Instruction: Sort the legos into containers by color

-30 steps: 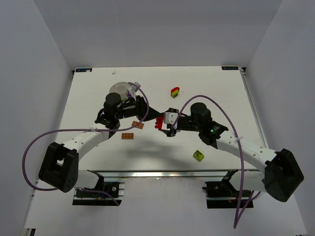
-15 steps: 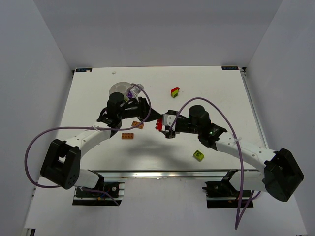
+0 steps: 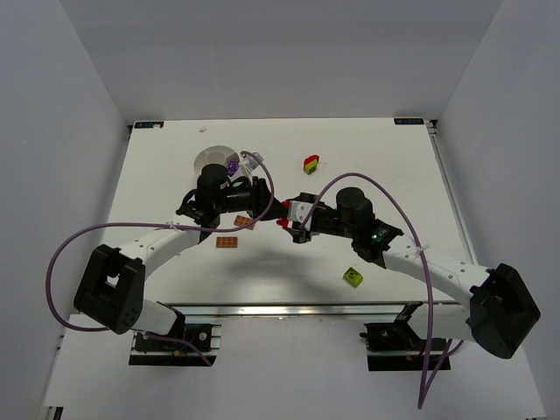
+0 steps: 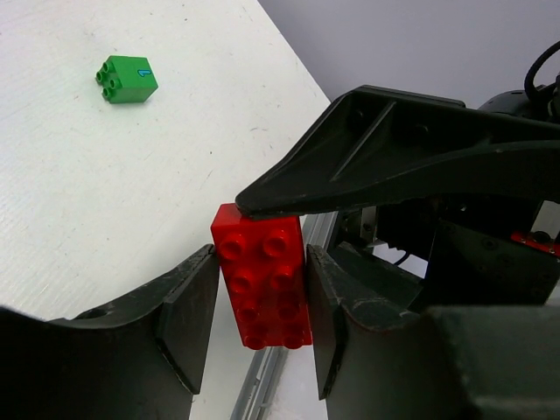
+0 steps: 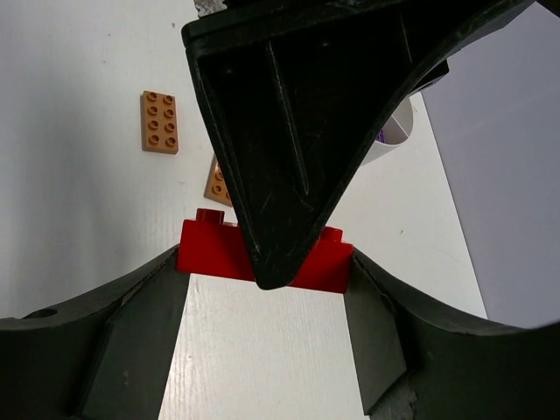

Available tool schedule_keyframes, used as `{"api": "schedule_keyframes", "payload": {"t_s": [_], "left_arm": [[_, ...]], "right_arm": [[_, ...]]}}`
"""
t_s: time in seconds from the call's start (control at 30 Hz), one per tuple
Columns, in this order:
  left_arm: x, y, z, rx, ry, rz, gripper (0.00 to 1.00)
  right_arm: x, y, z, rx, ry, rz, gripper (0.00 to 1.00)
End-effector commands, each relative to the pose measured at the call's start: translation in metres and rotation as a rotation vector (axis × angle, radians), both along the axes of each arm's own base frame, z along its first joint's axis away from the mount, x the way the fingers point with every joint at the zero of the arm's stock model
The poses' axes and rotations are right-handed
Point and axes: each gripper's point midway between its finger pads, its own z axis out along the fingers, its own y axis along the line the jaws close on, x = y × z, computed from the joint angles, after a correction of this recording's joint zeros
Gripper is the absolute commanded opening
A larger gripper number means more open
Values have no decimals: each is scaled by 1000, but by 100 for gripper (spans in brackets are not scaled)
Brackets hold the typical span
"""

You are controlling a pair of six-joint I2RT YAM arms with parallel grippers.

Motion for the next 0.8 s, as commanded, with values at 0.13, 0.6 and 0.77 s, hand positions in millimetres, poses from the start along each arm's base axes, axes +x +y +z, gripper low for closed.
{"api": "schedule_keyframes", "payload": {"t_s": [0.13, 0.6, 0.77], "left_arm": [[2, 0, 9, 6, -43, -1, 48], [13, 9, 12, 34, -99, 33, 0], [57, 46, 9, 112, -147, 235, 0]], "right_arm": [[-5, 7, 21, 57, -69, 43, 0], [23, -2, 17, 65, -26, -128, 89], [37, -17, 19, 66, 6, -210, 89]]}}
